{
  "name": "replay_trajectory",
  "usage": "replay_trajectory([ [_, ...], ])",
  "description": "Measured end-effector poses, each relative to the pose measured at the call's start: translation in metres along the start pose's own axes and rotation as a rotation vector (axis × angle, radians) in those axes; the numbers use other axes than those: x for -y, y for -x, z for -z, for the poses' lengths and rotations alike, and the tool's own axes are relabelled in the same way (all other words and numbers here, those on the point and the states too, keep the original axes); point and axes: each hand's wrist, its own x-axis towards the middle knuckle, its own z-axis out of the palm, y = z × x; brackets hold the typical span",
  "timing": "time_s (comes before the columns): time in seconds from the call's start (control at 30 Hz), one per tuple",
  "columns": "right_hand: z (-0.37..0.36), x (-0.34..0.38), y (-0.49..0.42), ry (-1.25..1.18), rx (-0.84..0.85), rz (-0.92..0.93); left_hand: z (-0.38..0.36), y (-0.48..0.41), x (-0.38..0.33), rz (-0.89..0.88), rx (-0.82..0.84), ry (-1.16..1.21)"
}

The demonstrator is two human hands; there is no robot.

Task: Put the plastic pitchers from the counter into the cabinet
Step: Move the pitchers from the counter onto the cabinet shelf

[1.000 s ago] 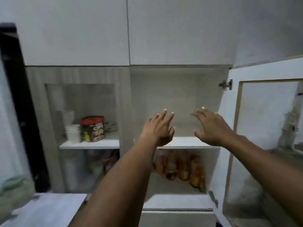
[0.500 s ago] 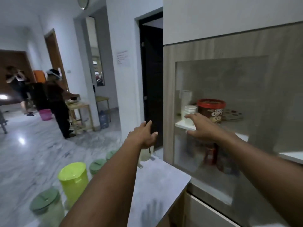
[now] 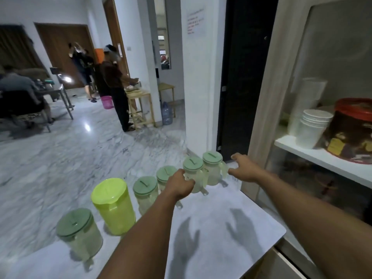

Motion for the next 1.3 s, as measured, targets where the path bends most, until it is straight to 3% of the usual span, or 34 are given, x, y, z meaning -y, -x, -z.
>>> replay_trajectory([
  [0.3,-0.089,-0.080,-0.181,-0.202,0.135,-0.152,-0.118,-0.138,0.001,0.343,-0.056,0.341],
  [0.63,-0.134,-0.104,-0.260,-0.308,0.251,-0.259,-0.173,-0.204,-0.004,0.572,-0.208,0.377],
  [0.93,-0.112,-0.091,-0.238,-0.563,0.163,-0.312,-0.140,-0.195,-0.009,0.515,-0.183,0.514],
  [1.07,-0.080,-0.085,-0.196,-0.602,0.113,-0.322,-0.118,-0.164,-0.030,0.477,-0.044,0.632],
  [1.3,-0.015,-0.101,-0.050,-0.634,-0.039,-0.340,-0.101,-0.061,-0.067,0.298,0.177,0.615],
])
